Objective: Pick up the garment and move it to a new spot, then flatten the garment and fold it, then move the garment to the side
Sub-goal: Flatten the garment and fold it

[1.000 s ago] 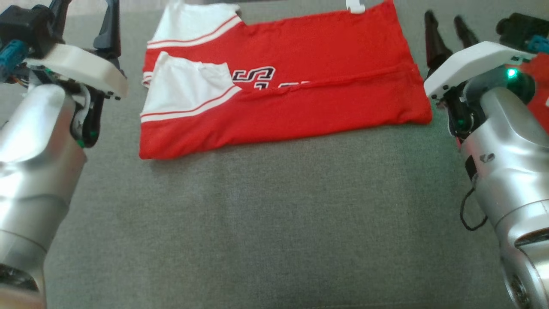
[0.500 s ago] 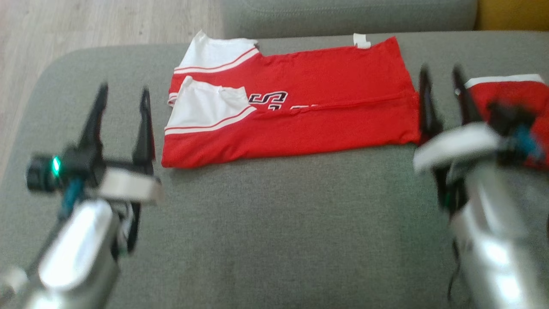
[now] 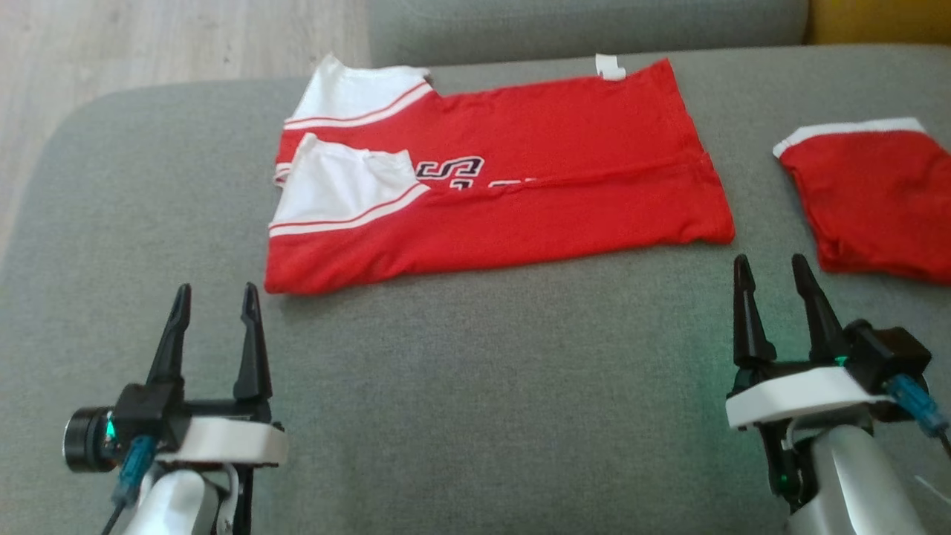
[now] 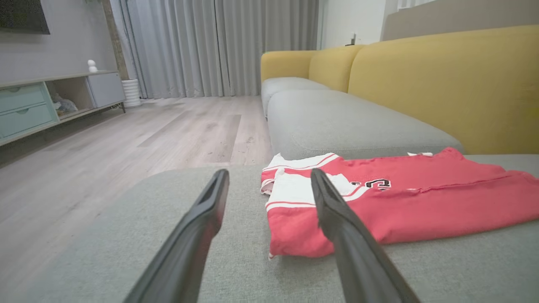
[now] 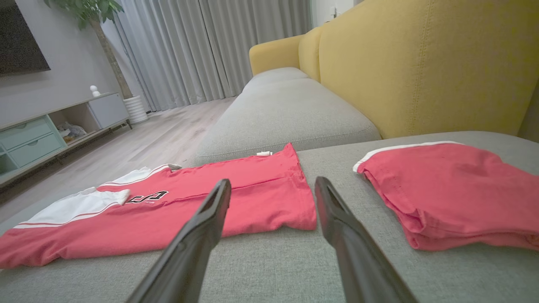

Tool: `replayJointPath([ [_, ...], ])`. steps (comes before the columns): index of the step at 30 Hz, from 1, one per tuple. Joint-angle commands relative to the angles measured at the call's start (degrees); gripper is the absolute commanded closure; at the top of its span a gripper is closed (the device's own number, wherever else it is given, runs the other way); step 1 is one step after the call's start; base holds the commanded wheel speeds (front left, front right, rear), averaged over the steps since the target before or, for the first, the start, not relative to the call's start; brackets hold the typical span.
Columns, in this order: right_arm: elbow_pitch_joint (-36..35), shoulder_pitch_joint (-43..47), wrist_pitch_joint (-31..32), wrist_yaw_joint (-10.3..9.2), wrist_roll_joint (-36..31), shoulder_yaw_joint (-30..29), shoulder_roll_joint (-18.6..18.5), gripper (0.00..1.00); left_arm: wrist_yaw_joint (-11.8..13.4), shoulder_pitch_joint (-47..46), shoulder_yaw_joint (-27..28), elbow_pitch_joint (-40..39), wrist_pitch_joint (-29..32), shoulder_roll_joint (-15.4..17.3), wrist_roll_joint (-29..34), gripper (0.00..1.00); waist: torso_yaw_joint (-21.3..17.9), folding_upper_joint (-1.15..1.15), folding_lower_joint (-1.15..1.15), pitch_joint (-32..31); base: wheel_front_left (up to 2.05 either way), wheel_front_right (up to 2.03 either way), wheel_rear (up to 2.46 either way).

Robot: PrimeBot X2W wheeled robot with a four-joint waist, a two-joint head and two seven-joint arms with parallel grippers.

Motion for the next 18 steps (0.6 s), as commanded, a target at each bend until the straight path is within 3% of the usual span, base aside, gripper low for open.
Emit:
replayJointPath([
  [1, -2.87, -2.47, -0.62, -0.05, 0.32, 1.95, -0.18, 0.00, -0.25, -3.99, 3.35, 1.02, -0.29, 0.36, 0.62, 0.00, -0.85, 0.00, 0.00, 1.99, 0.00, 0.00, 0.00],
  [4, -3.67, -3.52, -0.62, -0.05, 1.36, 2.69, -0.18, 0.00, -0.48, -5.76, 3.95, 3.54, -0.29, 0.41, 1.16, 0.00, -1.31, 0.00, 0.00, 3.53, 0.00, 0.00, 0.00],
  [18, -6.73, -6.07, -0.62, -0.05, 0.62, 3.49, -0.17, 0.00, -6.57, -21.58, 1.96, 28.13, 3.47, 0.61, 0.58, 0.00, -3.37, 0.00, 0.00, 11.10, 0.00, 0.00, 0.00],
])
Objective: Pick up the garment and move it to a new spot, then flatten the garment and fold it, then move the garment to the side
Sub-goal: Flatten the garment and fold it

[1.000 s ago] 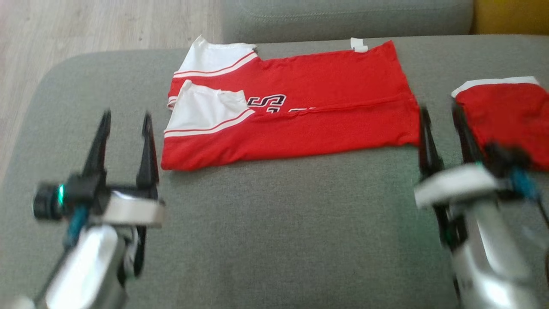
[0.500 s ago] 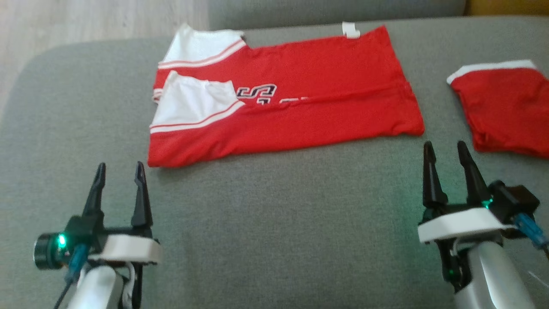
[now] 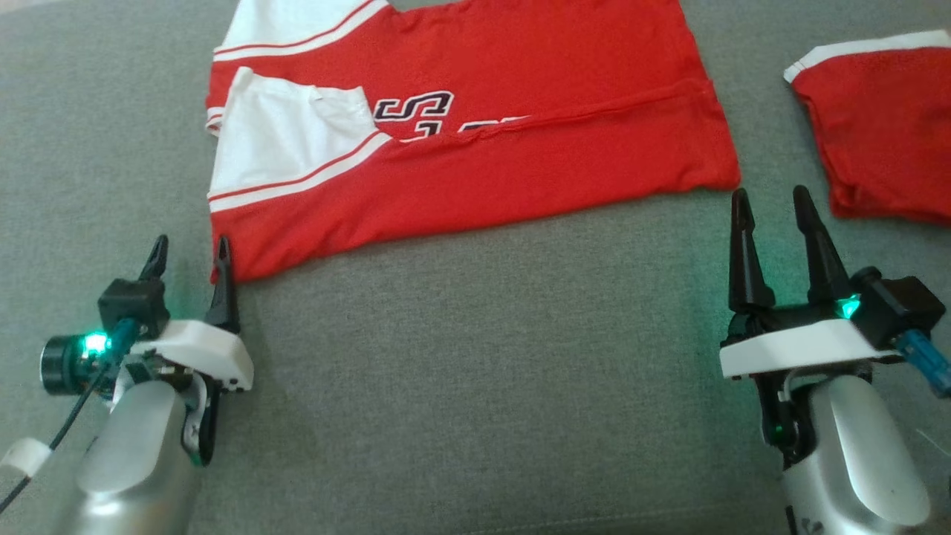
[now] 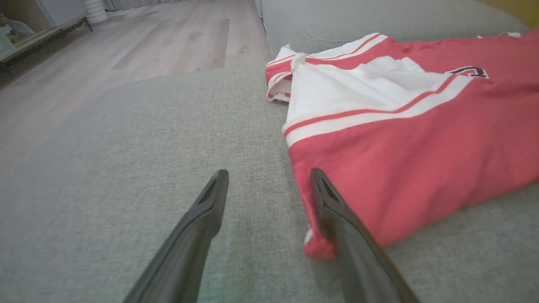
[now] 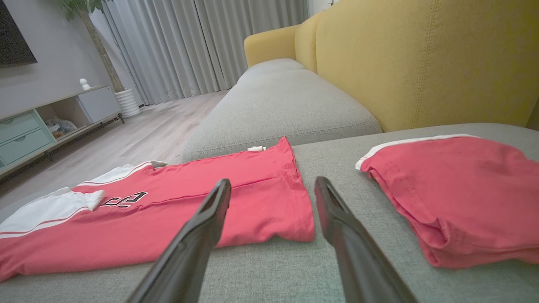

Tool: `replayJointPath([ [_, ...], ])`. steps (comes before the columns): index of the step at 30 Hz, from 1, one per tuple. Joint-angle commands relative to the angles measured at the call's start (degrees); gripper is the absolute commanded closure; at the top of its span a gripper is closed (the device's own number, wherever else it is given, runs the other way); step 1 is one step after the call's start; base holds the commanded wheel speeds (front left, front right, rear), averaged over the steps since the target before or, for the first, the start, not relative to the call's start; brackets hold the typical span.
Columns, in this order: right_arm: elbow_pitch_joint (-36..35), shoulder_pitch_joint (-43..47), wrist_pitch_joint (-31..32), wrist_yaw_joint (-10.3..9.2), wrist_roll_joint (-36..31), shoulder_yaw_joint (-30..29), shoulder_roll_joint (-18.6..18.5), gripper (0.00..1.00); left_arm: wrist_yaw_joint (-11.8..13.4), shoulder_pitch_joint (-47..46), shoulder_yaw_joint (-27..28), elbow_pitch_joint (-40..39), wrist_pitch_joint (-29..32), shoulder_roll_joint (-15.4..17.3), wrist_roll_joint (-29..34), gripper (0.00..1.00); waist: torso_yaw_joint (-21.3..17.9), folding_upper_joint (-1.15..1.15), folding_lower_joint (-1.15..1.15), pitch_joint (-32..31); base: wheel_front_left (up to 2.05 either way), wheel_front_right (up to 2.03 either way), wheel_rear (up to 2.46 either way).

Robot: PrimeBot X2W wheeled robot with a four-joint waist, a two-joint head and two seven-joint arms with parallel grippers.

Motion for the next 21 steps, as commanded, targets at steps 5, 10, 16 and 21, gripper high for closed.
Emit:
replayJointPath([
  [5, -2.07, -1.17, -0.62, -0.05, 0.24, 2.14, -0.14, 0.00, -2.09, -3.83, 0.04, 3.72, 0.56, 0.92, -0.14, 0.00, -1.13, 0.00, -0.02, 0.72, 0.00, 0.00, 0.00],
  [10, -1.85, -1.17, -0.62, -0.05, 0.93, 3.00, -0.14, 0.00, -3.10, -4.47, -1.16, 7.04, 0.43, 0.21, -0.04, 0.00, -1.90, 0.00, -0.02, 0.80, 0.00, 0.00, 0.00],
  [16, -1.34, -1.18, -0.62, -0.05, 1.65, 3.88, -0.14, 0.00, -4.35, -4.23, -3.23, 10.60, 2.05, -0.48, 0.46, 0.00, -2.59, 0.00, -0.02, 0.44, 0.00, 0.00, 0.00],
  [21, -0.82, -1.58, -0.62, -0.05, 2.34, 4.32, -0.14, 0.00, -4.49, -4.01, -4.59, 10.94, 0.24, -1.27, 1.17, 0.00, -2.74, 0.00, -0.02, -0.19, 0.00, 0.00, 0.00],
])
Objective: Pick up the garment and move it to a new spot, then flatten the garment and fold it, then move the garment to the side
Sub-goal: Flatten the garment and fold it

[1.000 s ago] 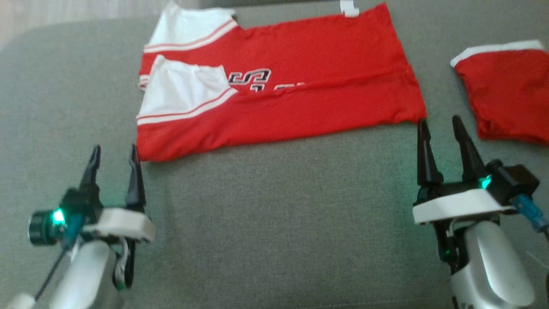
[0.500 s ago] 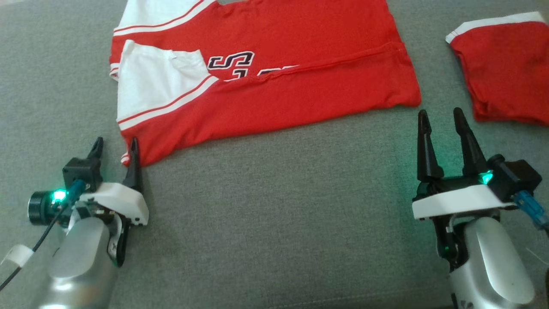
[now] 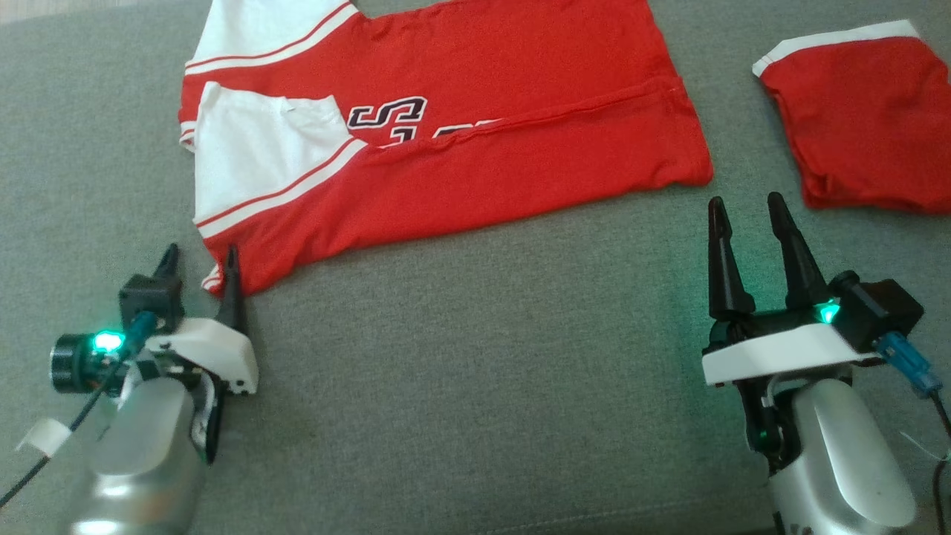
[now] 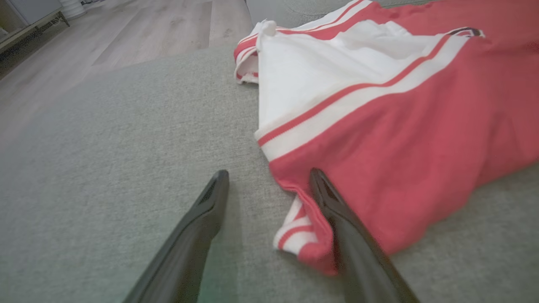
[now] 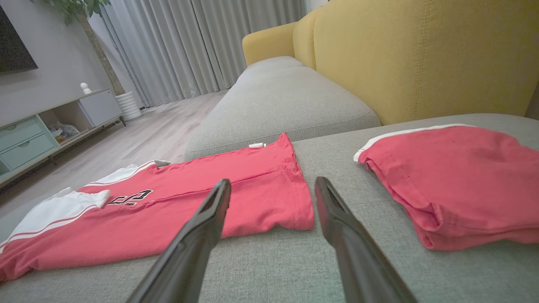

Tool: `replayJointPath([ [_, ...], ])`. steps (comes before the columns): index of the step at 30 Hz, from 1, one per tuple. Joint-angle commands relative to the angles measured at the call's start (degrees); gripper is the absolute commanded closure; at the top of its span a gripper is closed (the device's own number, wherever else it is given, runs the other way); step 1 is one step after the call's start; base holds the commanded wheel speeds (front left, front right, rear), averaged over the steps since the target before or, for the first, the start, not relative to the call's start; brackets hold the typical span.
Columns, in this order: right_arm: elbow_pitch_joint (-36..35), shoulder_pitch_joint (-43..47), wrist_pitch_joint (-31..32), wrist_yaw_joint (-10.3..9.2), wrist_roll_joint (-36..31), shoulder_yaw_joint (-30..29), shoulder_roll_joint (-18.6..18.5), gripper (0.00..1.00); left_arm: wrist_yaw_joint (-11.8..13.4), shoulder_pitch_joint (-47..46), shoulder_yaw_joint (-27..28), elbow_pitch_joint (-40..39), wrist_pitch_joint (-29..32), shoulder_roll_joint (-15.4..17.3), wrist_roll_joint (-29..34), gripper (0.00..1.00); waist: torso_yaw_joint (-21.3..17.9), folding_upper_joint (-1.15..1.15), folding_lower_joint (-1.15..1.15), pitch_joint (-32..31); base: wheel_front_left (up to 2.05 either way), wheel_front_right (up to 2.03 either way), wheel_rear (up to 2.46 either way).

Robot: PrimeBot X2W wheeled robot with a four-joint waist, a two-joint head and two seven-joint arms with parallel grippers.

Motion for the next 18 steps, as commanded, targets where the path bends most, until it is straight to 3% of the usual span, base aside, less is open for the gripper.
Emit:
replayJointPath([
  [1, -1.25, -1.62, -0.62, -0.05, 0.51, 1.42, -0.14, 0.00, -0.58, 0.75, -0.55, 0.49, 0.07, -0.36, 0.96, 0.00, -0.01, 0.00, 0.00, -0.31, 0.00, 0.00, 0.00],
  [11, -0.11, -1.92, -0.62, -0.05, 1.41, 1.80, -0.14, 0.00, -0.59, 0.56, -1.36, 0.65, -1.05, -0.59, 0.96, 0.00, -0.20, 0.00, 0.00, -1.56, 0.00, 0.00, 0.00],
  [15, 0.13, -2.02, -0.62, -0.05, 1.80, 1.70, -0.14, 0.00, -2.09, 0.65, -1.16, 1.41, 0.40, -1.28, -0.64, 0.04, -0.38, 0.00, 0.00, -1.63, 0.00, 0.00, 0.00],
  [16, 0.17, -2.08, -0.62, -0.05, 1.86, 1.77, -0.14, 0.00, -2.62, 0.68, -1.47, 1.78, 1.18, -1.27, -0.74, 0.30, -0.48, 0.00, 0.00, -1.54, 0.00, 0.00, 0.00],
  [17, 0.21, -2.16, -0.62, -0.05, 1.93, 1.86, -0.14, 0.00, -3.19, 0.68, -1.66, 2.08, 1.90, -1.31, -1.00, 0.88, -0.58, 0.00, 0.00, -1.43, 0.00, 0.00, 0.00],
  [18, 0.25, -2.27, -0.62, -0.05, 1.98, 1.96, -0.14, 0.00, -3.65, 0.66, -1.76, 2.26, 2.47, -1.37, -1.31, 1.00, -0.67, 0.00, 0.00, -1.33, 0.00, 0.00, 0.00],
])
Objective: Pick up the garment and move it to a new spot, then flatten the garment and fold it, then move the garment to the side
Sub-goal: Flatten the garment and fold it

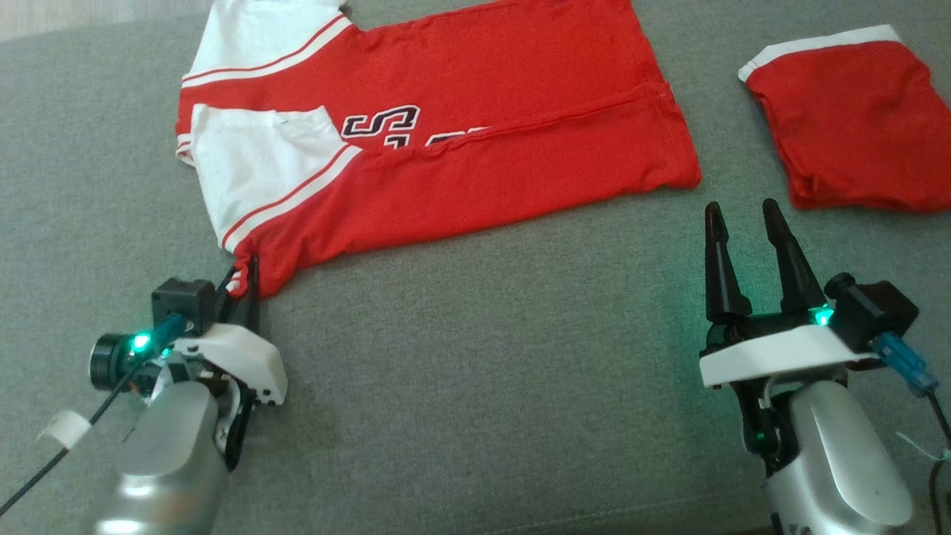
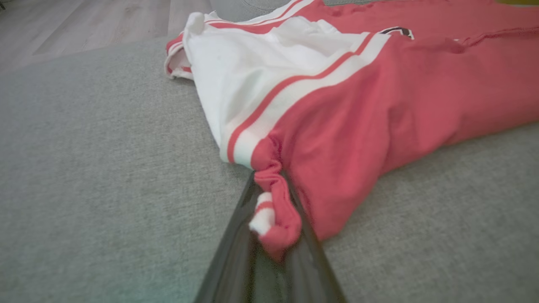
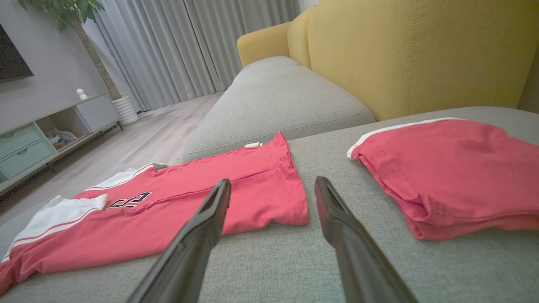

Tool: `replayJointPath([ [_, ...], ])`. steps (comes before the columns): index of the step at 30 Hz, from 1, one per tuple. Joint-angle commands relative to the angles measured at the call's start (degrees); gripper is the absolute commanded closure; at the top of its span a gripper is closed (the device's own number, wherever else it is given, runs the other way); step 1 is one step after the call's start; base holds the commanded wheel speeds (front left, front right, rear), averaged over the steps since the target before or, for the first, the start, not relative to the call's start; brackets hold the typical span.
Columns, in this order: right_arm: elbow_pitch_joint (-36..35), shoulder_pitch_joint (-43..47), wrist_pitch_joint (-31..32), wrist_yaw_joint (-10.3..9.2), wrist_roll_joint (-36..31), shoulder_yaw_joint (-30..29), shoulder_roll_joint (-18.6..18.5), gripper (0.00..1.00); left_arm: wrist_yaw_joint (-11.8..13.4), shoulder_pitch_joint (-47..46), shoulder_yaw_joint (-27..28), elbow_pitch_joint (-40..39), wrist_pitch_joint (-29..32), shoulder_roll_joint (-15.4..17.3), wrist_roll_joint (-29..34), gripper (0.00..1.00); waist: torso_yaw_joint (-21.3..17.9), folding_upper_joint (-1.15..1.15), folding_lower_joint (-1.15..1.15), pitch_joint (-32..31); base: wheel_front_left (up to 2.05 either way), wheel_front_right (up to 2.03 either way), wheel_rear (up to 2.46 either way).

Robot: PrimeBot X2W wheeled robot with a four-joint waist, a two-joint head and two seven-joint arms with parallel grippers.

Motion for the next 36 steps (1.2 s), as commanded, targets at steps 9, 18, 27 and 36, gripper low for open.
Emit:
replayJointPath([
  [9, 2.52, -3.37, -0.15, -0.04, -2.08, 0.00, -0.14, 0.00, 2.68, -1.07, 2.64, -4.42, -3.96, 0.18, -0.99, 1.00, 1.58, 0.00, 0.00, -0.95, 0.00, 0.00, 0.00],
  [18, 14.33, -12.83, 8.97, -0.04, -3.72, -4.81, -0.14, 0.00, 3.34, 0.87, 4.66, -18.05, -4.70, -0.68, 1.02, 1.00, 5.20, 0.00, 0.00, -0.44, 0.00, 0.00, 0.00],
  [27, 31.02, -22.51, 11.07, -0.04, -15.36, -14.89, -0.14, 0.00, 2.06, 1.69, 4.15, -23.67, -4.71, -2.26, 2.86, 1.00, 8.53, 0.00, 0.00, 1.38, 0.00, 0.00, 0.00],
  [36, 40.77, -26.64, 11.04, -0.04, -19.67, -13.49, -0.14, 0.00, 1.68, 1.15, 4.58, -24.15, -4.71, -2.72, 3.37, 1.00, 9.00, 0.00, 0.00, 2.37, 0.00, 0.00, 0.00],
])
